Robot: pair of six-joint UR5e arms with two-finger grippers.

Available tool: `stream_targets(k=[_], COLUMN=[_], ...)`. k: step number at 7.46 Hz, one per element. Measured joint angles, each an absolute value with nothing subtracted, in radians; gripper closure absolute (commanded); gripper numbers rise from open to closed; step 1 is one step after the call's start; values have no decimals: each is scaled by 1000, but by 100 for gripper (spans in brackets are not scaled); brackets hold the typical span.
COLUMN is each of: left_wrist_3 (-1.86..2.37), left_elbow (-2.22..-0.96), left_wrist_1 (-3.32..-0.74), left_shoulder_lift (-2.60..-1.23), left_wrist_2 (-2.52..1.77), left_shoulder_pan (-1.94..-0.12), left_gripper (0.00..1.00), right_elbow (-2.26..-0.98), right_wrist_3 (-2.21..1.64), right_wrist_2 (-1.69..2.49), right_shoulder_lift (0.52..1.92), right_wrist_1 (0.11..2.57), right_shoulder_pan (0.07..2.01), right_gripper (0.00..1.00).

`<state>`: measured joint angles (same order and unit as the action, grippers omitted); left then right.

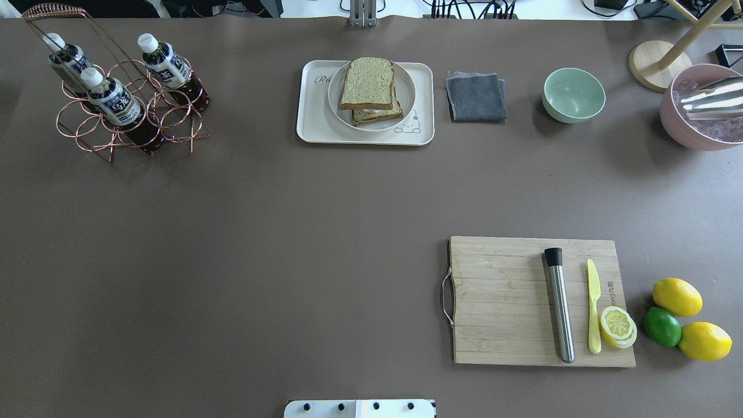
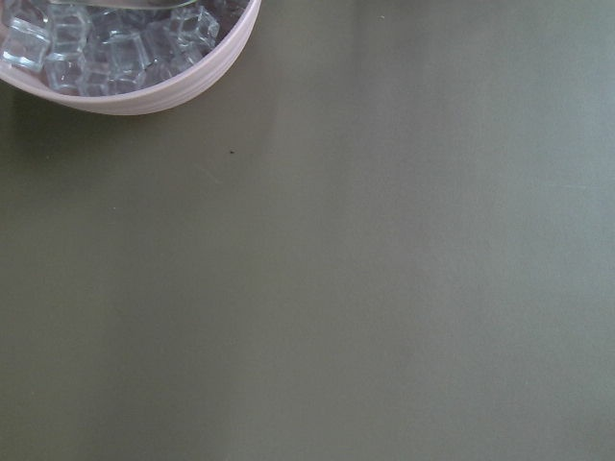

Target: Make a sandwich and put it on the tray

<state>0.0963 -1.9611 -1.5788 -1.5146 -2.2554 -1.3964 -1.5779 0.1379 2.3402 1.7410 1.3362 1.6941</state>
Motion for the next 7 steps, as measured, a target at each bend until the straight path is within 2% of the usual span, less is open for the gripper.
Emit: stream_targets(k=[2,7], left_wrist_3=[-172,-230], left_elbow=[-1819,-1783], left_wrist_1=[-1580,-1574], left_shoulder_lift=[-1479,-1407], left_wrist_2=[-2328,-2336], left_shoulder_pan=[-1580,-1633], left_gripper=[1,1], right_elbow=[-1579,-1585], right_wrist_3=[167,195], right_wrist_2=[2332,2290], right_shoulder_lift=[1756,1777], right_wrist_1=[1334,1346], right_shoulder_pan=[1716,1768], right_gripper=[0,0])
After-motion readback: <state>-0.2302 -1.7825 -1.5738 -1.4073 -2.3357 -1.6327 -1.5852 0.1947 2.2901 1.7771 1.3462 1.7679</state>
